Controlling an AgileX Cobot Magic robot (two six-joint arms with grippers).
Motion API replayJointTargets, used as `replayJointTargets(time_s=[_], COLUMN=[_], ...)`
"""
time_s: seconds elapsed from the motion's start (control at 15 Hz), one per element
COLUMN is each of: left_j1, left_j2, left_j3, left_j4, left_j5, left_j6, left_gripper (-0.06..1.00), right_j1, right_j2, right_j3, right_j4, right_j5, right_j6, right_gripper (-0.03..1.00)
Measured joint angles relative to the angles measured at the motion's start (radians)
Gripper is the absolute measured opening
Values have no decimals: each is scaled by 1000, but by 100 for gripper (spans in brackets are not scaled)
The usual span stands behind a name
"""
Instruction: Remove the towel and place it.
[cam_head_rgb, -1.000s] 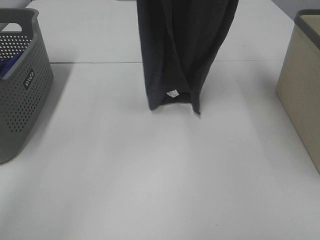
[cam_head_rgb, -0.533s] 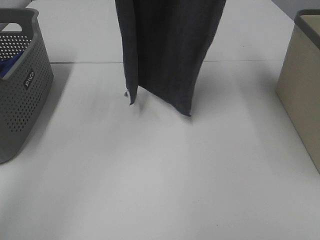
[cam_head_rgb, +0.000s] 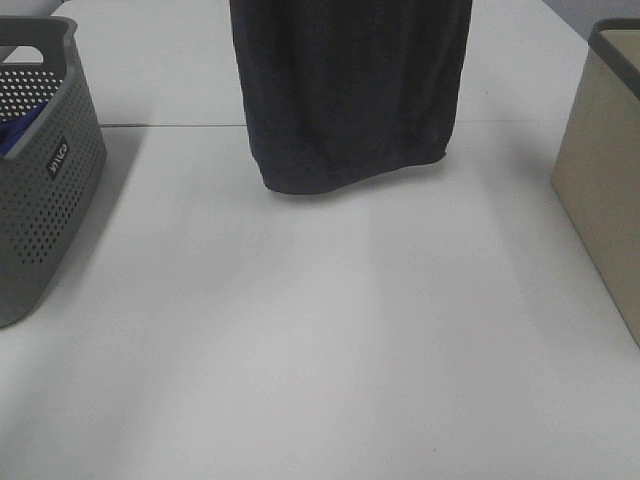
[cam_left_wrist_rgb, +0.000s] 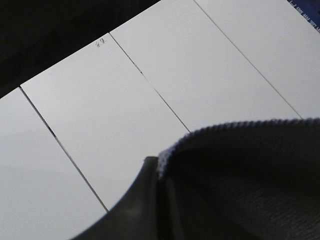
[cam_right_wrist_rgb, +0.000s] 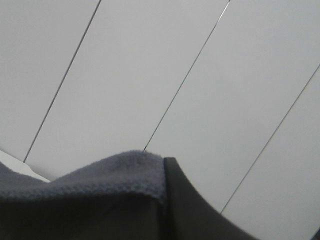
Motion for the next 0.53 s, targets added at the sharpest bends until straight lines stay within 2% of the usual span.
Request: replayJointTargets(time_s=[0.2,0.4,0.47,0.53], left_j1=[31,62,72,77], left_j2=[23,68,103,112], left_j3=[0,-1,-1,-1], left_j4=[0,0,0,0], left_j5=[-62,-100,-159,-182], left_j6=[0,0,0,0], left_gripper=[0,0,0,0], right_j1=[0,-1,-24,-34], right_j2=[31,86,132,146], right_j3=[-1,-1,-19,-33], right_j4=[0,-1,-9,-11], right_j5=[-35,-150,-219,-224], right_j6=[0,0,1,2], right_gripper=[1,1,1,1])
